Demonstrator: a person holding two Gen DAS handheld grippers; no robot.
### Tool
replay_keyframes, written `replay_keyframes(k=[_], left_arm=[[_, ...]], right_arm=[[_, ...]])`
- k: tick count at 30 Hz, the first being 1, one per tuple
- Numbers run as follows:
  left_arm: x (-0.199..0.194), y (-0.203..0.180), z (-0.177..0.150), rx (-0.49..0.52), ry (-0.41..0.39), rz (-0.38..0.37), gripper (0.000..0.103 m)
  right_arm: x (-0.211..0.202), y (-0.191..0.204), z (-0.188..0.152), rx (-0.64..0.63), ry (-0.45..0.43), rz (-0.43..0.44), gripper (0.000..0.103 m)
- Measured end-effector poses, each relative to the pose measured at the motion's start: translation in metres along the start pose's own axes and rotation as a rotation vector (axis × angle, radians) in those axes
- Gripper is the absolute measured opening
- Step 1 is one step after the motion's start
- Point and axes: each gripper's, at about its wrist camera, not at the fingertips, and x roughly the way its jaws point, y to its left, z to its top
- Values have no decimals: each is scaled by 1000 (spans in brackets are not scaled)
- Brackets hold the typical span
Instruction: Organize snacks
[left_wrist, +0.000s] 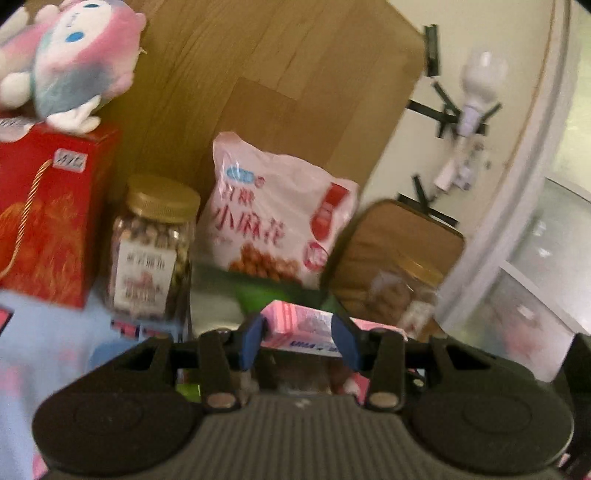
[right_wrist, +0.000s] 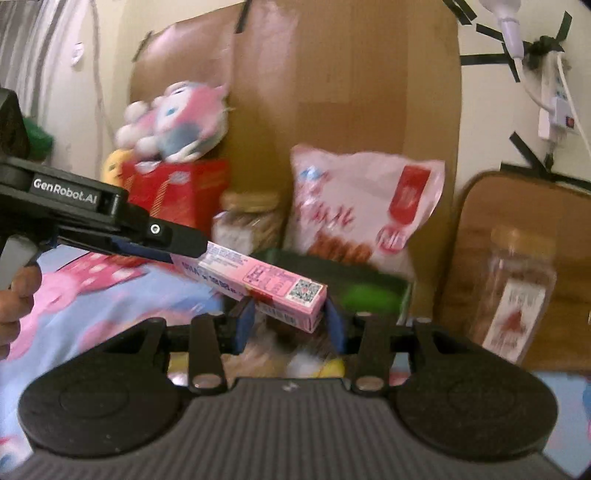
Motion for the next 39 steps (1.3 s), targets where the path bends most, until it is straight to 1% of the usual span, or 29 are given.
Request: replay_keyframes(k=[2,4,7,8,9,11,13,15,16,17,18,19,20,22,23,25,27,28,29,30,32,33,36,39], left_arm=[[21,2,7,12,-7,31,41],[38,5,9,17,4,52,42],[58,14,8,-5,70,61,43],[56,17,6,-16,86,54,43],[51,20,4,-23,79,47,43],[26,28,0,-31,20,40,43],[0,42,-6,-42,-27,29,43],[-11,58,-11,-46,-24,62,43],[-10,67,-15,-55,-5,87,43],[-7,78,-18,-82,24,112,43],[-1,85,-20,-111,49,129,43],[4,92,-23,-130,70,140,43],[11,97,-26,-129,86,155,43],[21,100,-32,-106,113,191,43],[27,100,-34,-95,139,200,43],[37,98,-37,-75,188,210,49],[50,96,-45,-76,268,238,49],[50,92,-48,-50,251,249,49],[51,88,-51,-25,263,243,49],[47,85,-54,-18,270,231,48],[40,77,-60,-28,301,195,44],[35,71,-65,-16,307,201,44],[5,56,-85,30,291,224,44],[-27,60,-98,-21,268,197,47]], right_arm=[[23,-15,9,18,12,-14,45],[38,-23,9,38,24,-22,46],[59,-32,7,68,59,-35,54],[62,-33,5,72,74,-38,58],[59,-33,4,78,78,-47,58],[46,-37,0,109,59,-55,58],[33,-44,-6,157,49,-27,57],[23,-54,-18,224,85,2,55],[23,-58,-24,259,114,19,53],[24,-63,-31,303,149,40,46],[25,-66,-36,336,175,51,44],[28,-67,-40,359,190,46,44],[32,-68,-43,381,205,29,44],[39,-71,-49,434,229,38,44],[44,-73,-52,464,245,46,44],[50,-73,-55,493,261,43,45],[58,-73,-57,525,284,69,45],[62,-71,-60,538,300,89,45],[64,-69,-62,551,314,111,47],[64,-66,-63,557,311,116,47],[61,-58,-62,527,309,123,48],[59,-54,-61,512,311,132,49],[46,-41,-62,486,322,172,51],[31,-35,-64,448,314,218,52]])
